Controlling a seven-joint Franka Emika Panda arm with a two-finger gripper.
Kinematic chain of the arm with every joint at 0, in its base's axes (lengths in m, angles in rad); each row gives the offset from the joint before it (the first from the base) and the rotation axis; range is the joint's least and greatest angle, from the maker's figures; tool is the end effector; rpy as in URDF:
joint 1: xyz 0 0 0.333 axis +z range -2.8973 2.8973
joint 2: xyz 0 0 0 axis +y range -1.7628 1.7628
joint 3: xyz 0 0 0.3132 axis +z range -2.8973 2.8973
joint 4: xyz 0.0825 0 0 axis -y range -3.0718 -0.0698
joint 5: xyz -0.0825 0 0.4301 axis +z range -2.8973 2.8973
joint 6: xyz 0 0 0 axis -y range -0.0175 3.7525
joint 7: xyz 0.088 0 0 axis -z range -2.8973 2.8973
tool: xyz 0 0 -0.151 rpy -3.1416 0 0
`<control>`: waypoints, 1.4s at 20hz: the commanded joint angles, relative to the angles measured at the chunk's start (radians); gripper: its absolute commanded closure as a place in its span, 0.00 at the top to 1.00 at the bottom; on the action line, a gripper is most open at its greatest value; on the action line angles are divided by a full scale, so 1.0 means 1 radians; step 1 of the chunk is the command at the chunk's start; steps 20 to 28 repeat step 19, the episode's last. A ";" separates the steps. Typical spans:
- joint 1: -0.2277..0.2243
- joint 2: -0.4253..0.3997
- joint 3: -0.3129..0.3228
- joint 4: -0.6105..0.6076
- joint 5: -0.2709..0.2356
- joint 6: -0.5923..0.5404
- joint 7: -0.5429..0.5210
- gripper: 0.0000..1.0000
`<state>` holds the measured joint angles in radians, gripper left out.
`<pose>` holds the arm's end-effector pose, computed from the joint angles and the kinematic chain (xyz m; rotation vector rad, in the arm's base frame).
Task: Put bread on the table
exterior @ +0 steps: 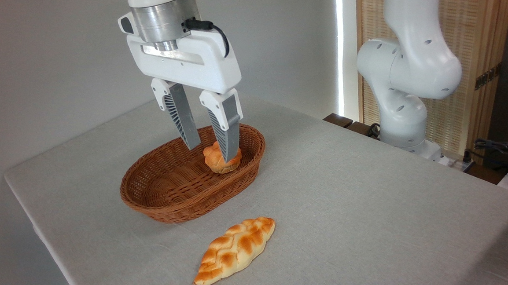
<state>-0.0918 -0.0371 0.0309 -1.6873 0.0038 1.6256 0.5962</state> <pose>0.5893 -0.0351 0.5440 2.9694 -1.0128 -0.0383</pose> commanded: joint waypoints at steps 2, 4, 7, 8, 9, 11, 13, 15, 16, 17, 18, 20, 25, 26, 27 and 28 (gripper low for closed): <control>0.026 0.039 -0.017 0.069 0.010 -0.033 0.011 1.00; 0.033 0.051 -0.016 0.106 0.001 -0.046 0.016 1.00; 0.038 0.051 -0.016 0.112 -0.001 -0.072 0.022 1.00; 0.040 0.051 -0.017 0.129 -0.001 -0.088 0.025 1.00; 0.040 0.051 -0.019 0.132 -0.001 -0.101 0.042 1.00; 0.040 0.051 -0.019 0.132 0.001 -0.101 0.065 1.00; 0.040 0.051 -0.019 0.130 0.005 -0.101 0.065 1.00; 0.040 0.051 -0.026 0.130 0.013 -0.098 0.065 1.00; 0.040 0.051 -0.026 0.130 0.013 -0.098 0.065 1.00; 0.040 0.051 -0.025 0.130 0.013 -0.095 0.063 1.00; 0.040 0.051 -0.023 0.130 0.013 -0.093 0.065 1.00; 0.040 0.049 -0.023 0.130 0.013 -0.092 0.065 1.00; 0.040 0.049 -0.023 0.130 0.013 -0.092 0.065 1.00; 0.040 0.049 -0.023 0.130 0.013 -0.092 0.065 1.00; 0.040 0.049 -0.023 0.130 0.013 -0.092 0.065 1.00; 0.040 0.049 -0.023 0.130 0.013 -0.092 0.065 1.00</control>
